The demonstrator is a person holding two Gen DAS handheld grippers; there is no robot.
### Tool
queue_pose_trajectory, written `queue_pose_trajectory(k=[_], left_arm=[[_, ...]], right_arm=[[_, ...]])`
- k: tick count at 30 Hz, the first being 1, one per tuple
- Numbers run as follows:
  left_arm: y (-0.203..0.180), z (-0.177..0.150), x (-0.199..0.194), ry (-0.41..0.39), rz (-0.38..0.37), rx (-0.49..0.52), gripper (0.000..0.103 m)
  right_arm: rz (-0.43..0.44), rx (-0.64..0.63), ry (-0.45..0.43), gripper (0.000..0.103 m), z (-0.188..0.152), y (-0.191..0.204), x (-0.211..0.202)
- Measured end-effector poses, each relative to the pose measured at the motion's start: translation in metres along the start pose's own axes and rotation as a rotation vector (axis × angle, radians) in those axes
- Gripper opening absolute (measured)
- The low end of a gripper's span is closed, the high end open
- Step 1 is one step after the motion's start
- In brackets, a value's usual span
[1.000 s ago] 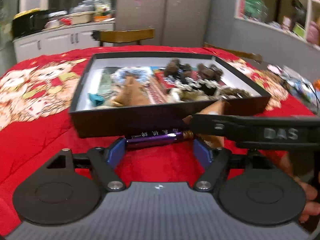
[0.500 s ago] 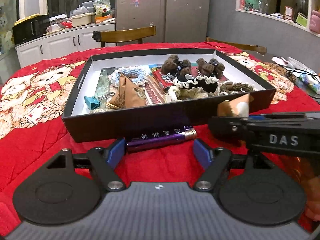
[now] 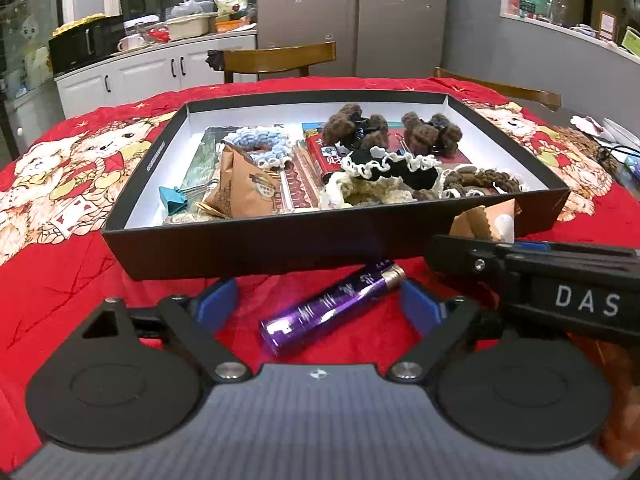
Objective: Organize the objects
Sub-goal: 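Grasp purple lighter with left tool while right lifts snack packet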
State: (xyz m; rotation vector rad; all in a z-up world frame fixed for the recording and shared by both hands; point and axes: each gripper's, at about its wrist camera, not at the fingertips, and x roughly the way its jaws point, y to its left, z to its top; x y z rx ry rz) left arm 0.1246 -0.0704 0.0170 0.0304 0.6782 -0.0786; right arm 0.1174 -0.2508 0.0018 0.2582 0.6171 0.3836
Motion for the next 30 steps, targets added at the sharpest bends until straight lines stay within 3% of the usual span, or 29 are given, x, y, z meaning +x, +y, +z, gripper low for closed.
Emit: queue_pose_trajectory(k=[9,15,18,19,23,30], left_arm=[[-0.003,0.001,0.004,-0.007,0.006,-0.022,0.096],[-0.007,-0.007,-0.007,-0.036,0.027,0.011,0.070],[-0.002,-0.010,-0.013,-0.049,0.012,-0.011,0.046],[0.001,-0.011,-0.015,-0.055,0.011,-0.029,0.030],[0.011,-0.012,-0.017,-0.061,-0.031,-0.069,0.025],[0.007,-0.012,-0.020,-0.068,-0.012,-0.045,0.025]], right_arm=[[-0.006,-0.011,-0.011,0.058,0.003,-0.003,-0.003],[-0.009,-0.021,-0.004,0.058,0.003,-0.002,-0.002],[-0.009,-0.025,-0.002,0.057,0.003,-0.002,-0.002],[-0.008,-0.026,-0.001,0.054,0.003,-0.002,-0.002],[-0.010,-0.039,-0.009,0.041,0.001,0.001,-0.002],[-0.020,-0.078,-0.029,0.039,-0.002,0.009,-0.004]])
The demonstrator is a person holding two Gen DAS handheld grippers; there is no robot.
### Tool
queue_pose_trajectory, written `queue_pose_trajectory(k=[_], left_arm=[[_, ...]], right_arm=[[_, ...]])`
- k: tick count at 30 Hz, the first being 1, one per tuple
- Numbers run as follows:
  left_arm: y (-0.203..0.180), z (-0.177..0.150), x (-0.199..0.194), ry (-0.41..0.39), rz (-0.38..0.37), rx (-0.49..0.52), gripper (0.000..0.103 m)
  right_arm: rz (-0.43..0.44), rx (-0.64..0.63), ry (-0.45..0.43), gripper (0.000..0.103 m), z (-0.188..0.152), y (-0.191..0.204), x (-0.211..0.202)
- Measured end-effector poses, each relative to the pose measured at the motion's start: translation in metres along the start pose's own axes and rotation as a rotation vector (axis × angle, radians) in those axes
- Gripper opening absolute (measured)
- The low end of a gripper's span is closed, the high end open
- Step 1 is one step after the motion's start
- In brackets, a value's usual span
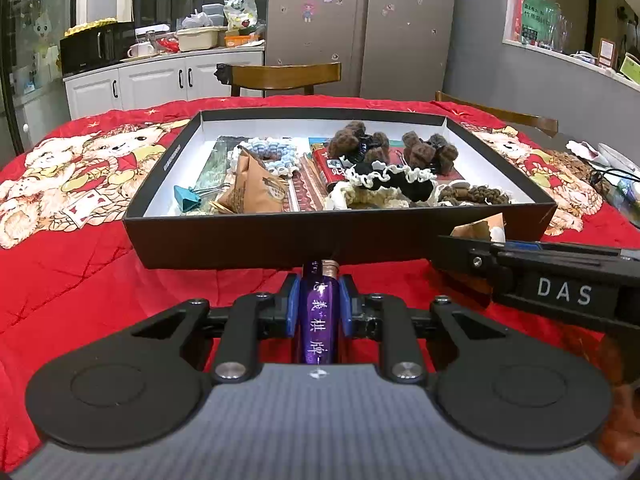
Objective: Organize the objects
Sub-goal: 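Grasp purple lighter with left tool while right lifts snack packet, then lower purple lighter into box with left tool while right lowers snack packet inside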
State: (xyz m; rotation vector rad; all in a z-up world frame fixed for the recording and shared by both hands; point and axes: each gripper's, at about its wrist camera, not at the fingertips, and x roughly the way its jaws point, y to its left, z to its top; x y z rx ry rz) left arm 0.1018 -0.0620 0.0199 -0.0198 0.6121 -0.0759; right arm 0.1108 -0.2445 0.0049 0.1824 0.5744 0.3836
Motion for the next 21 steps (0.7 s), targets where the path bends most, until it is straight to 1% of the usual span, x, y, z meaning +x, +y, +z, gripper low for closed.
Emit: queue_pose_trajectory(k=[11,18,21], left_arm=[[-0.002,-0.002,-0.011,-0.049,0.020,0.030,0.025],[-0.007,-0.003,-0.025,-0.119,0.024,0.062,0.024],[-0.005,-0.002,-0.029,-0.140,0.011,0.050,0.024]], right_arm=[[0.017,-0.009,-0.057,0.039,0.000,0.003,-0.010],[0.029,-0.002,-0.108,0.039,0.005,0.002,-0.019],[0.027,0.004,-0.128,0.039,0.009,0.001,-0.023]])
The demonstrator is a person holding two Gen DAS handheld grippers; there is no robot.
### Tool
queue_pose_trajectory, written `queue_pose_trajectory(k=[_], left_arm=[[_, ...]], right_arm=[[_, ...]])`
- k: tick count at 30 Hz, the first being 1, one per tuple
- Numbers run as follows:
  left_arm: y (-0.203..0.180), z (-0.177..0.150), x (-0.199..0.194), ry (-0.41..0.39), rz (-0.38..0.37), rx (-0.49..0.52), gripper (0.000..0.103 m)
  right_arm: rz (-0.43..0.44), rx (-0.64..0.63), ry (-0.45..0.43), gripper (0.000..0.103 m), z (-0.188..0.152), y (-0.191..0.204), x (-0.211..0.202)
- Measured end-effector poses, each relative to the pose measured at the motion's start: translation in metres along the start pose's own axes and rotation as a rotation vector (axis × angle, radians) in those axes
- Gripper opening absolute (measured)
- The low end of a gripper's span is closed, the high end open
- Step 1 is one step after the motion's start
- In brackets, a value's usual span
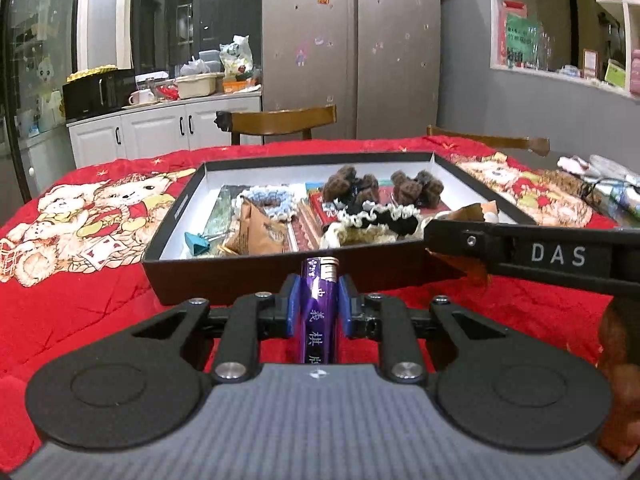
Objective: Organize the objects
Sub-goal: 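Lower purple lighter into box with left tool while right lowers snack packet inside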
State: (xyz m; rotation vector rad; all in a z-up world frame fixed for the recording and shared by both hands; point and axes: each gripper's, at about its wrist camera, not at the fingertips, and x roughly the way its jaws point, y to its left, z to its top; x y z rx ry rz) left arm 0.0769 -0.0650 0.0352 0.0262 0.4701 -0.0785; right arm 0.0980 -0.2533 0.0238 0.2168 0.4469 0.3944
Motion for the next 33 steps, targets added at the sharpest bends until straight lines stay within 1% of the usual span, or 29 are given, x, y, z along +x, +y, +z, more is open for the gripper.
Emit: queue_pose_trajectory(k=[4,8,13,16,18,20,22,23,25,26,28,30,31,32,33], left_arm=[[0.008,0.004,-0.004,-0.039,-0.012,-0.029,0.024],[0.016,0.011,-0.009,-0.093,-0.011,-0.056,0.023],[0.031,0.030,-0.009,-0.133,-0.011,-0.094,0.022],[0.036,0.048,-0.007,-0.139,-0.035,-0.112,0.022],[0.036,0.060,-0.002,-0.124,-0.056,-0.076,0.021],[0.037,0.065,0.002,-0.091,-0.029,-0.069,0.022],[0.044,0.058,-0.005,-0.082,-0.039,-0.125,0.021],[0.047,0.052,-0.008,-0.076,-0.048,-0.135,0.022],[0.049,0.038,-0.017,-0.090,-0.046,-0.151,0.022],[0.050,0.033,-0.019,-0.093,-0.040,-0.144,0.021],[0.051,0.025,-0.022,-0.076,-0.020,-0.132,0.022],[0.052,0.021,-0.027,-0.058,-0.006,-0.078,0.023],[0.051,0.018,-0.030,-0.050,0.026,-0.056,0.026],[0.050,0.011,-0.034,-0.048,0.062,-0.047,0.041],[0.049,0.004,-0.036,-0.046,0.087,-0.045,0.051]], right_arm=[[-0.009,-0.005,-0.040,0.038,0.006,-0.001,-0.005],[-0.013,0.014,-0.058,0.038,0.013,-0.007,-0.006],[-0.028,0.051,-0.070,0.038,0.027,-0.015,-0.002],[-0.040,0.091,-0.060,0.038,0.035,-0.023,0.009],[-0.051,0.129,-0.051,0.038,0.039,-0.029,0.017],[-0.073,0.147,-0.048,0.038,0.039,-0.033,0.022],[-0.083,0.158,-0.053,0.038,0.035,-0.036,0.018],[-0.076,0.159,-0.052,0.038,0.033,-0.037,0.017],[-0.073,0.159,-0.058,0.038,0.029,-0.039,0.011],[-0.072,0.156,-0.058,0.038,0.028,-0.039,0.010],[-0.056,0.158,-0.055,0.038,0.026,-0.039,0.006],[-0.028,0.151,-0.039,0.038,0.025,-0.038,0.004],[-0.025,0.144,-0.031,0.038,0.024,-0.037,0.004],[-0.027,0.135,-0.026,0.038,0.022,-0.034,0.003],[-0.024,0.125,-0.021,0.039,0.021,-0.032,0.003]])
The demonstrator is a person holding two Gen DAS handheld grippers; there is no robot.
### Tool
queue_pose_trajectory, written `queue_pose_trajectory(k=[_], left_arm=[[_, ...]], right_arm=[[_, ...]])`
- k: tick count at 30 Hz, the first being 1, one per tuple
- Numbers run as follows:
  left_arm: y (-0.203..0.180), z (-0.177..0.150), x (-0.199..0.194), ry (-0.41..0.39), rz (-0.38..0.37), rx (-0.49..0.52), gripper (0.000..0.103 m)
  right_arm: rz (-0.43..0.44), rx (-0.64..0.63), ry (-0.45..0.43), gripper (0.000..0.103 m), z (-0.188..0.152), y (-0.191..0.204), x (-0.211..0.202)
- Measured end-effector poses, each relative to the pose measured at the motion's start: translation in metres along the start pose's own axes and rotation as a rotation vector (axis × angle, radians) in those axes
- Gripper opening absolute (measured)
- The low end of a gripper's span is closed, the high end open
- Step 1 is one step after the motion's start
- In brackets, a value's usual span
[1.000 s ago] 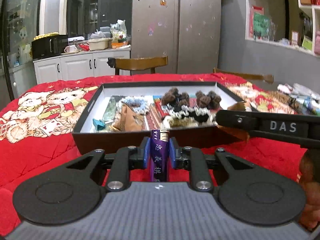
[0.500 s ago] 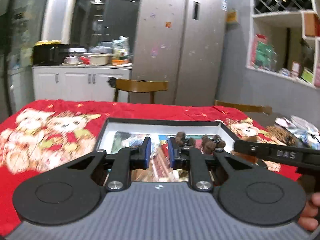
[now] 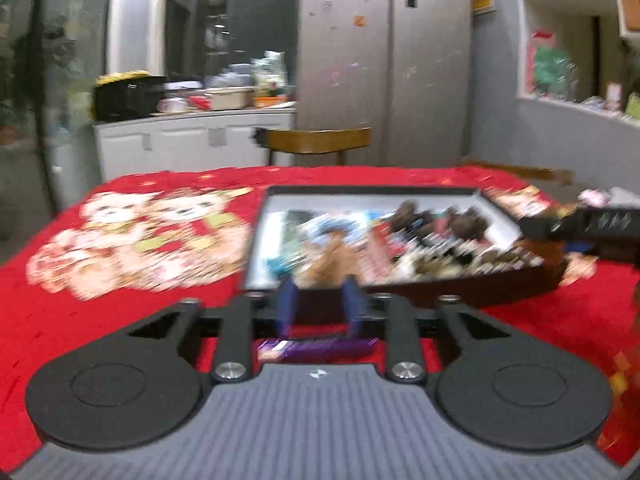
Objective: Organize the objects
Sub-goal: 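Lower purple lighter into box with left tool while right lowers snack packet inside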
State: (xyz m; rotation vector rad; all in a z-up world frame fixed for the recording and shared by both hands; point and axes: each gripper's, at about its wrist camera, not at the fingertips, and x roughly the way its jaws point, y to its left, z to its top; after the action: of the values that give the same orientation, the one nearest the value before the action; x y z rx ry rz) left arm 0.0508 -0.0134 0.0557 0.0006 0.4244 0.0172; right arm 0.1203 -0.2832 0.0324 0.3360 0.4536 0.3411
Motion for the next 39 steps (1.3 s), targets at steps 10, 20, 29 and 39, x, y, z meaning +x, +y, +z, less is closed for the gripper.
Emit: queue_pose_trajectory(k=[10,20,29,39], left_arm=[[-0.017,-0.019,0.047,0.229,0.011,0.025,0.082],[-0.013,-0.014,0.060,0.242,0.011,-0.008,0.091],[-0.020,-0.015,0.047,0.198,-0.010,0.039,0.039],[-0.005,-0.018,0.047,0.226,0.050,-0.010,0.088]], right_arm=[[0.053,-0.032,0.054,0.039,-0.012,0.014,0.003],[0.065,-0.020,0.069,0.039,-0.014,0.015,0.007],[0.053,-0.040,0.050,0.039,-0.016,0.018,0.004],[0.050,-0.037,0.051,0.039,-0.016,0.016,0.003]])
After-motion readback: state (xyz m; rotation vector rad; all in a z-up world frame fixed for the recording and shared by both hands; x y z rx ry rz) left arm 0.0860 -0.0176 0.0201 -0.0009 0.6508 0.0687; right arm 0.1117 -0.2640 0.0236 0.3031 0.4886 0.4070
